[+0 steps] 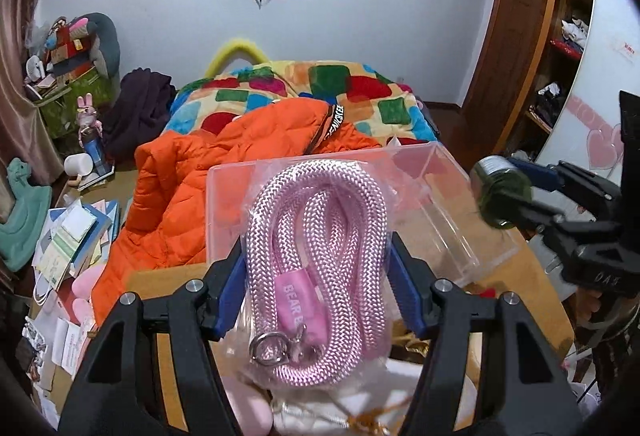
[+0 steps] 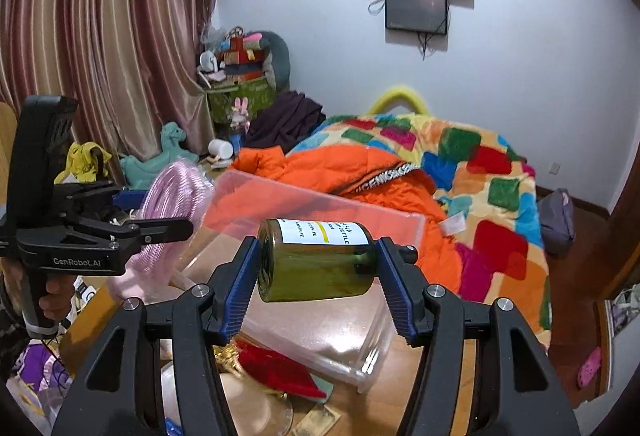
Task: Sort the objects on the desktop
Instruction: 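Carry the bagged pink rope with the left tool while the right carries the green bottle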
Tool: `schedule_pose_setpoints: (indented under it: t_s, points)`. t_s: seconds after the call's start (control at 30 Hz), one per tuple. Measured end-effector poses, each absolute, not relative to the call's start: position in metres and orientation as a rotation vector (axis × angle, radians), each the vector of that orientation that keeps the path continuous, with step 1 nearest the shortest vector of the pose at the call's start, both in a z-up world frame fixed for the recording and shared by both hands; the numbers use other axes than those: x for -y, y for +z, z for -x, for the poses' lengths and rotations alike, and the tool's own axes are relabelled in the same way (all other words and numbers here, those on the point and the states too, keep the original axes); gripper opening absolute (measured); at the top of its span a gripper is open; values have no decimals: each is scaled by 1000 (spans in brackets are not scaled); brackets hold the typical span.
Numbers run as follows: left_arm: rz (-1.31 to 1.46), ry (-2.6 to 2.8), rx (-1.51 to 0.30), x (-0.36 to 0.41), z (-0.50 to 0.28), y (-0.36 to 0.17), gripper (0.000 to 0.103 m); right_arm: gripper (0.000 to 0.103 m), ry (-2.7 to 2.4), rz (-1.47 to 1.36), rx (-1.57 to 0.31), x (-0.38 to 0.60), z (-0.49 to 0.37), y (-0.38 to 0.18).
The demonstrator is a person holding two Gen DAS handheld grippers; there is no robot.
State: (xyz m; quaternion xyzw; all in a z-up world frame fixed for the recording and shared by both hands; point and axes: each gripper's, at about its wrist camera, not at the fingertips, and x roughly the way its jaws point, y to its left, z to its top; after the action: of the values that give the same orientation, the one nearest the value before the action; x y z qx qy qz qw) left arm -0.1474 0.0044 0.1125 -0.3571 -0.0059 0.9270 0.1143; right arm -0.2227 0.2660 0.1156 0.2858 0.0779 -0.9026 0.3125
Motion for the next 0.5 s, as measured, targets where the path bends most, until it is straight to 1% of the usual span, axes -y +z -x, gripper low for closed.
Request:
schedule_pose_setpoints:
  t_s: [0.23, 0.5]
  points:
    - [1107, 2700, -24, -11, 174, 100, 63, 55, -2334, -830, -245, -250, 249, 91]
    - [1163, 2669, -122, -25, 190, 81, 62, 55, -2314, -884, -312, -239, 261, 71]
